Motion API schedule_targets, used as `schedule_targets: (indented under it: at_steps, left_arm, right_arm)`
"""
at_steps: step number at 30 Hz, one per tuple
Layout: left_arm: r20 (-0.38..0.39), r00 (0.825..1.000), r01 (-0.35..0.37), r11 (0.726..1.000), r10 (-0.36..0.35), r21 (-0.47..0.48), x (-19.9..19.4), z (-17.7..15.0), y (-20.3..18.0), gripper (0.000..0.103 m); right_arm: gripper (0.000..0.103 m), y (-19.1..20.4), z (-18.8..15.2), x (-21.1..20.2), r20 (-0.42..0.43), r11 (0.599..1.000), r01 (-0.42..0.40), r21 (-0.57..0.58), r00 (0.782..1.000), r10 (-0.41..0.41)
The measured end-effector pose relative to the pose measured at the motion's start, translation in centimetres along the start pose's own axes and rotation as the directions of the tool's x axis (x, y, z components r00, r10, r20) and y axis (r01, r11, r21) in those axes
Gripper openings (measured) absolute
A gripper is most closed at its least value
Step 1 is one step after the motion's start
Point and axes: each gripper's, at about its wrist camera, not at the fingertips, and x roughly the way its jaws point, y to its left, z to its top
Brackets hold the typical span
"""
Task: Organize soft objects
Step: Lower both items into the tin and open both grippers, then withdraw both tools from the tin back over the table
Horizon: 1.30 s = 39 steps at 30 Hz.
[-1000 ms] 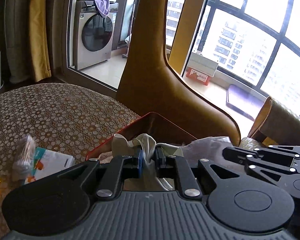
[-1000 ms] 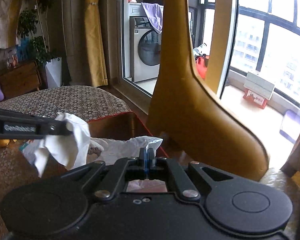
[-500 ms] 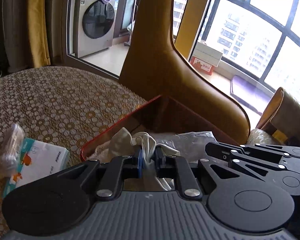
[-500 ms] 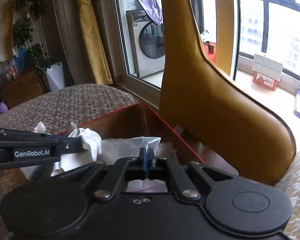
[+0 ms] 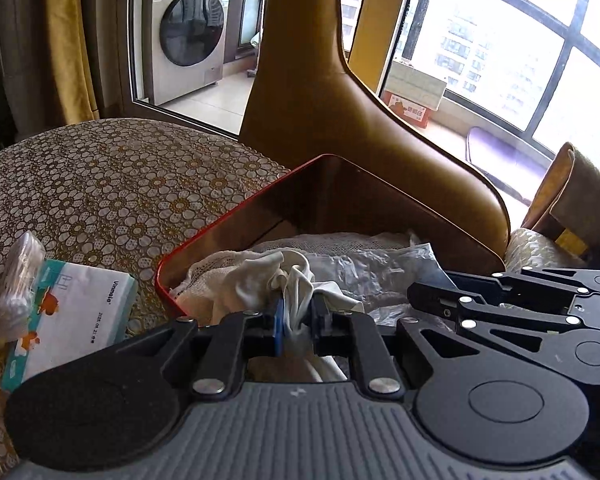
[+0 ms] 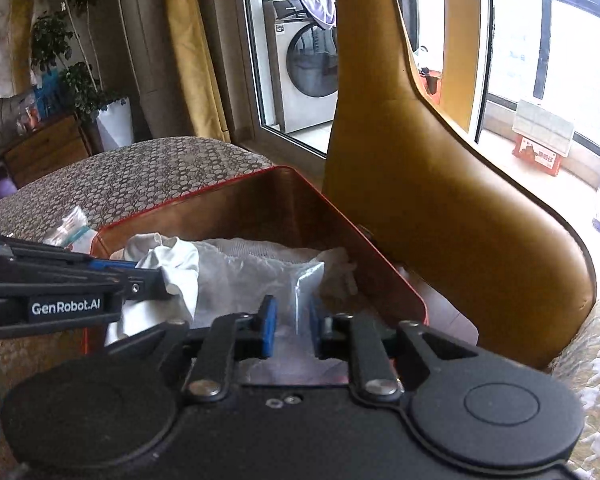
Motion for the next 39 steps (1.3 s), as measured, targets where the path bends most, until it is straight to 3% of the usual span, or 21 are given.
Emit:
schedule_targets:
  at_steps: [2, 7, 10, 12, 13, 32, 36, 39]
  left_arm:
    - [-0.001, 1.0, 0.004, 1.0, -0.004, -0.007, -0.1, -0.1, 0.1, 0.014]
    - [0.007, 1.0, 0.002, 1.0, -0.002, -0.007, -0.7, -0.1, 0.0, 0.021]
    - [0.018, 1.0, 0.012, 1.0, -0.011, -0.013, -1.1, 0.0, -0.1, 0.033]
    - [0.028, 1.0, 0.012, 1.0, -0.012, -0.01, -1.5, -0.1, -0.2, 0.053]
    - [0.038, 0.999, 0.011, 1.0, -0.01, -0.008, -1.9, -0.1, -0.2, 0.055]
    - [0.165, 0.986, -0.022, 0.998, 0.011, 0.064, -12.6, -1.8, -0.8, 0.055]
    - [0.19, 0.982, -0.021, 0.998, 0.009, 0.06, -15.4, -2.6, -0.4, 0.065]
    - [0.209, 0.978, -0.031, 0.998, 0.018, 0.06, -17.4, -3.3, 0.0, 0.066]
  right_arm:
    - [0.029, 0.0, 0.0, -0.2, 0.0, 1.0, -0.002, -0.011, 1.0, 0.002]
    - [0.036, 0.3, -0.1, -0.9, 0.018, 1.0, 0.003, -0.029, 1.0, -0.002]
    - [0.041, 0.3, -0.1, -1.4, 0.028, 0.999, 0.007, -0.034, 1.0, -0.006]
    - [0.043, 0.4, 0.0, -1.8, 0.034, 0.999, 0.002, -0.032, 0.999, -0.001]
    - [0.045, 0.4, 0.0, -2.1, 0.036, 1.0, 0.002, -0.03, 0.999, -0.001]
    - [0.063, 3.2, -0.2, -10.1, 0.127, 0.998, -0.06, -0.002, 0.99, 0.06]
    - [0.068, 4.5, -0.2, -11.9, 0.147, 0.996, -0.086, 0.0, 0.985, 0.085]
    - [0.071, 5.8, -0.5, -13.2, 0.156, 0.995, -0.103, -0.013, 0.982, 0.104]
